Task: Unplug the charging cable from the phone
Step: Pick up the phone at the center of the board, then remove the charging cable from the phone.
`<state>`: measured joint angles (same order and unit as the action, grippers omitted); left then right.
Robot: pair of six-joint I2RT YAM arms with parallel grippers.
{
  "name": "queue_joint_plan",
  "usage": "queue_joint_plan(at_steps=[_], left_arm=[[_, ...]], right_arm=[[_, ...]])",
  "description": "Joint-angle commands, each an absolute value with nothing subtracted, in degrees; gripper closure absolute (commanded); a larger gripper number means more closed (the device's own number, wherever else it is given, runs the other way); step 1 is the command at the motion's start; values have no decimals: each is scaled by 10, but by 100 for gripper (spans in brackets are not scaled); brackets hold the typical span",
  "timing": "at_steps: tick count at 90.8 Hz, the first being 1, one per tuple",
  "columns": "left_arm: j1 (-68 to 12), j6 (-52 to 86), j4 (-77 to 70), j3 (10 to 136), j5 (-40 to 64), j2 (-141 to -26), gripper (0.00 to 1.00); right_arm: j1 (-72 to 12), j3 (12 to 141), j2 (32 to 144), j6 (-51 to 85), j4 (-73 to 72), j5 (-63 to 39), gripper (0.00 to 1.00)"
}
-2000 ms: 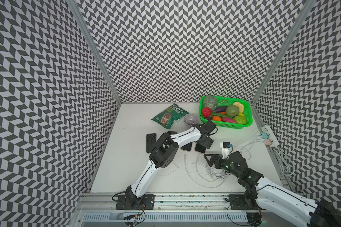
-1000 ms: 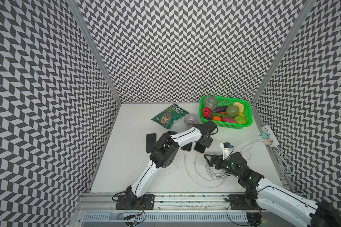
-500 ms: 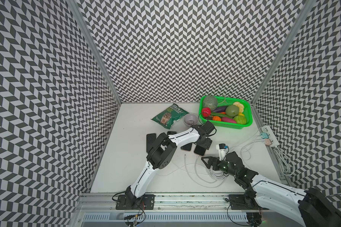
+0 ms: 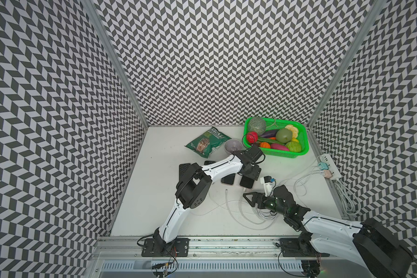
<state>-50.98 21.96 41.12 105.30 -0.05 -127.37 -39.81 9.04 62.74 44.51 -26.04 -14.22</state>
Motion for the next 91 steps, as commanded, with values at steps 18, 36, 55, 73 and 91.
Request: queue_joint_plan(at_steps=[18,36,55,73,91], left_arm=[[-511,231,382,1065,17,-1230,100],[-511,230,380,1062,21,-1228,100],[-511,231,375,1060,25,-1225,100],[-511,231,373,1059,28,-1226,100],[-511,231,368,1058,32,-1225,100]], right_arm=[[-427,93,706,469,-366,-143,25],[-444,110,746,475,-383,-128,35],[-455,122,768,486,-382,-98,47],[-465,122,778,496,-380,-80,58],[-473,146,790,499,-384,-76,66]])
